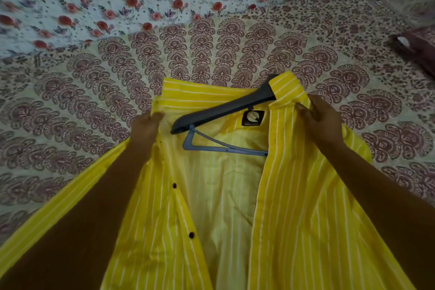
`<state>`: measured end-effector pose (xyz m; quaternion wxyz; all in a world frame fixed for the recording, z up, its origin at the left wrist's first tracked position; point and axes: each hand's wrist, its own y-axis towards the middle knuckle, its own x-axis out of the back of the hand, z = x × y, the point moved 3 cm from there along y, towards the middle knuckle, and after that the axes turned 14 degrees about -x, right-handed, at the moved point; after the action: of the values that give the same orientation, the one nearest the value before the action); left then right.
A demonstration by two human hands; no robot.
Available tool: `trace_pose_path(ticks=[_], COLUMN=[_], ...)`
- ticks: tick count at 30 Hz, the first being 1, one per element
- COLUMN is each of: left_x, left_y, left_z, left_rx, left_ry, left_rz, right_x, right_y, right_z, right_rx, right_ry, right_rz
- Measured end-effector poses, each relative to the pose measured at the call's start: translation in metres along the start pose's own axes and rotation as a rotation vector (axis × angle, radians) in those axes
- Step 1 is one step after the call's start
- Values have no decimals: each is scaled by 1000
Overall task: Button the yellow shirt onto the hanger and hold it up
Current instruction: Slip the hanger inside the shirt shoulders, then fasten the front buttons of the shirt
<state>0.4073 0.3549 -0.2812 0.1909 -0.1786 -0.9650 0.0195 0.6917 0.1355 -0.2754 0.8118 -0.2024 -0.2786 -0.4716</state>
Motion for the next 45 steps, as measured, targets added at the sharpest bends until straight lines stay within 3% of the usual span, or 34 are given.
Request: trace_pose_path(ticks=[2, 7, 10, 16, 19, 21, 22, 24, 27, 29, 32, 36, 38, 41, 45], left_x=[16, 5, -22, -86, -106, -106, -105, -94, -77, -75, -92, -113, -116, -114, -105], left_y=[3, -18, -29, -54, -62, -67, -65, -52, -37, -31, -17, 9, 23, 44, 65], left_z=[-8, -57, -70, -68, -49, -38, -34, -26, -21, -23, -33, -36, -39, -46, -42], left_rx=[-35, -400, -467, -380, -238, -23, 10, -149, -442, -557, -622, -567, -541, -447, -312], left_ry=[-38, 21, 63, 166, 225, -18, -137, -166, 111, 274, 568, 921, 849, 517, 264], left_rz=[-84, 5, 55, 236, 596, 806, 805, 594, 205, 103, 193, 333, 318, 296, 70], right_x=[-4, -23, -36, -61, -66, -69, -67, -63, -59, -65, -72, -71, -71, -71, -74], right_y=[-4, -7, -3, 1, 10, 15, 15, 2, -34, -54, -64, -66, -66, -63, -58], right_z=[-1, -2, 1, 17, 17, 17, 17, 16, 14, 9, 5, 10, 9, 5, 5], right_rx=[16, -30, -106, -115, -149, -121, -88, 31, 193, 229, 182, 211, 243, 244, 201], right_ry=[-34, -161, -201, -245, -271, -275, -283, -307, -384, -428, -420, -462, -503, -510, -463], right_rz=[-20, -126, -126, -56, -24, 86, 125, 104, -14, 0, 40, 30, 27, 24, 80])
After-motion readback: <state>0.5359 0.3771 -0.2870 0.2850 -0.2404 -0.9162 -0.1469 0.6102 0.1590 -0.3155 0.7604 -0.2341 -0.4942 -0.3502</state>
